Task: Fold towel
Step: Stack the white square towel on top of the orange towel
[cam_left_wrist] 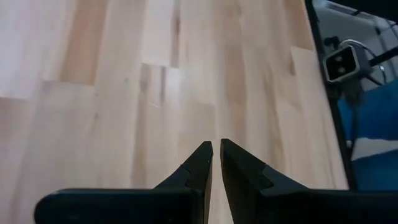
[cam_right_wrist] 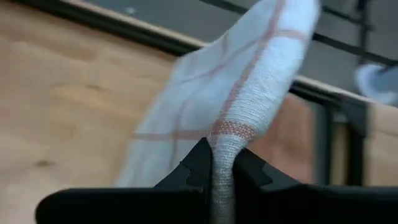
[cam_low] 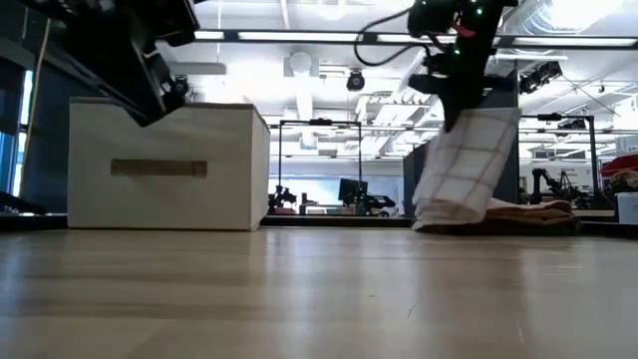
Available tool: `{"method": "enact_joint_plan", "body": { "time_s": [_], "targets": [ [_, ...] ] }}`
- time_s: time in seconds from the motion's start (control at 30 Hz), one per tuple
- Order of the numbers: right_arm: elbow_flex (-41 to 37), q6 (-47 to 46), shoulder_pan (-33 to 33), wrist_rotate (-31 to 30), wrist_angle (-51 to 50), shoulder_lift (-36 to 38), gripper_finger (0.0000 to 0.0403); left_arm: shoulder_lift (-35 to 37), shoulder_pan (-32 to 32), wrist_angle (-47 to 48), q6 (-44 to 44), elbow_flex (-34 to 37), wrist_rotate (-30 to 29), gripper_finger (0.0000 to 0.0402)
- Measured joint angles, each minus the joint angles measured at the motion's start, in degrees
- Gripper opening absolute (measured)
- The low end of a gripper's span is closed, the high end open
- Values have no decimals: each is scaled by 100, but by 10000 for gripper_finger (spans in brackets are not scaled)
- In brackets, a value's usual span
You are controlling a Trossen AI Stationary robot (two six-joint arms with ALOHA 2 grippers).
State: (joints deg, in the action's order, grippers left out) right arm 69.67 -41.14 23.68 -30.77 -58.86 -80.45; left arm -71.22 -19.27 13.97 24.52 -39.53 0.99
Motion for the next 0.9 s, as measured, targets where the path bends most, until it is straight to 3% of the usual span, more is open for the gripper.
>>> {"method": "enact_joint_plan", "body": {
  "time_s": [0.2,0.53,0.77,0.9],
  "targets": [
    [-2,-371,643,-608,-766,90,20,-2,275,-19,-92,0,-10,26],
    [-126,-22,1886,5,-939,60,36,0,576,-24,-218,0,39,26],
    [-120,412,2160,-15,-1079,158,147,0,587,-14,-222,0,90,26],
    [91,559,1962,-5,-1427,380,177,0,664,-12,-228,0,95,26]
  ]
}}
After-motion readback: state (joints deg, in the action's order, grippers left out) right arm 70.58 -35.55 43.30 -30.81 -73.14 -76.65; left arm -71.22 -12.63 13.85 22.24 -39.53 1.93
